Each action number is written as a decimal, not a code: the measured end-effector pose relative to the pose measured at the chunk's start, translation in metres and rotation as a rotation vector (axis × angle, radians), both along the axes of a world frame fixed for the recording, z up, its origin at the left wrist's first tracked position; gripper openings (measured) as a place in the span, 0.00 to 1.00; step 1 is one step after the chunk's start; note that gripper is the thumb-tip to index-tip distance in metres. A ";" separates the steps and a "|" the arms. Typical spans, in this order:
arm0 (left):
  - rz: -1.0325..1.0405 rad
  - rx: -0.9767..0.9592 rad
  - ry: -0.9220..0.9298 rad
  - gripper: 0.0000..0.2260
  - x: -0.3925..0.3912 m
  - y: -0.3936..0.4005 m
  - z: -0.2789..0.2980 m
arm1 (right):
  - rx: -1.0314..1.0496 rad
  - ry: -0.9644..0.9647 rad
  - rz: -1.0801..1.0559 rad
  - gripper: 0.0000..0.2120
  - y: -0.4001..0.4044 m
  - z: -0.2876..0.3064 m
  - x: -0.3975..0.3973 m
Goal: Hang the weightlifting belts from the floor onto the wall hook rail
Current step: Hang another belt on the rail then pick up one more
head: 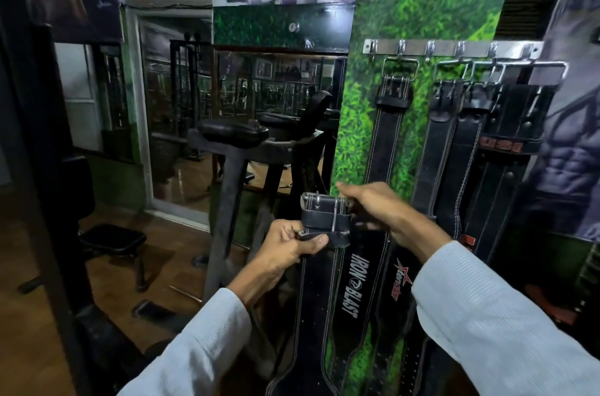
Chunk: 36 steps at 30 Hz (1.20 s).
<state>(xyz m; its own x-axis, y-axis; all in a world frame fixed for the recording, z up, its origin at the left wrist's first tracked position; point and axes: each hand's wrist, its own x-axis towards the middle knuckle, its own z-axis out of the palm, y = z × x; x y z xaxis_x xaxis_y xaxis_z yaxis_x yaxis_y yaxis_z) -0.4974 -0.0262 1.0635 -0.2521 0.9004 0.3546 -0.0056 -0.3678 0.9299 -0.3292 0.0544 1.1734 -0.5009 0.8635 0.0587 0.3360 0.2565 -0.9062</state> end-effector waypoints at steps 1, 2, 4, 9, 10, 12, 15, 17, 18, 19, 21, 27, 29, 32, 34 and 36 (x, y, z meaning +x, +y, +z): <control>-0.006 -0.001 0.005 0.07 0.001 0.000 0.002 | -0.023 -0.018 0.012 0.17 0.001 -0.002 -0.001; -0.004 -0.003 0.012 0.07 0.000 0.001 0.000 | 0.030 0.001 0.017 0.17 0.000 -0.002 -0.002; -0.003 -0.004 0.015 0.06 -0.002 0.002 -0.001 | 0.294 0.021 0.009 0.15 -0.002 0.000 -0.005; -0.020 -0.012 0.032 0.03 -0.003 0.009 -0.007 | 0.313 -0.225 0.170 0.32 -0.012 0.017 -0.016; -0.022 -0.007 0.030 0.05 -0.004 0.010 -0.009 | 0.324 -0.230 0.178 0.32 -0.013 0.017 -0.018; -0.026 -0.001 0.031 0.13 -0.009 0.014 -0.012 | 0.348 -0.084 0.173 0.27 -0.019 0.017 -0.018; -0.012 -0.011 0.043 0.10 -0.020 0.016 -0.013 | 0.196 0.347 0.169 0.25 -0.020 0.020 -0.013; -0.006 -0.019 0.050 0.08 -0.025 0.014 -0.011 | 0.164 0.367 0.083 0.21 -0.017 0.022 -0.012; -0.009 -0.011 0.053 0.08 -0.027 0.014 -0.011 | 0.219 0.223 0.028 0.18 -0.014 0.022 -0.013; -0.008 -0.006 0.058 0.08 -0.029 0.014 -0.010 | 0.247 0.028 0.011 0.17 -0.011 0.020 -0.014; -0.014 0.004 0.075 0.07 -0.031 0.013 -0.007 | 0.207 -0.230 0.064 0.22 -0.005 0.012 -0.018; -0.063 0.058 0.064 0.08 -0.048 0.010 -0.006 | 0.343 0.104 0.088 0.02 0.001 0.012 -0.033; -0.057 0.047 0.060 0.08 -0.053 0.008 -0.008 | 0.465 0.077 0.050 0.03 0.001 0.013 -0.039; -0.106 -0.012 0.079 0.09 -0.064 0.004 -0.005 | 0.603 0.001 -0.079 0.04 -0.006 0.009 -0.049; -0.097 -0.083 0.074 0.15 -0.075 0.001 0.005 | 0.644 0.023 -0.157 0.04 -0.004 0.004 -0.054; 0.132 -0.109 0.033 0.18 -0.086 0.001 0.021 | 0.668 0.059 -0.209 0.04 0.002 0.005 -0.054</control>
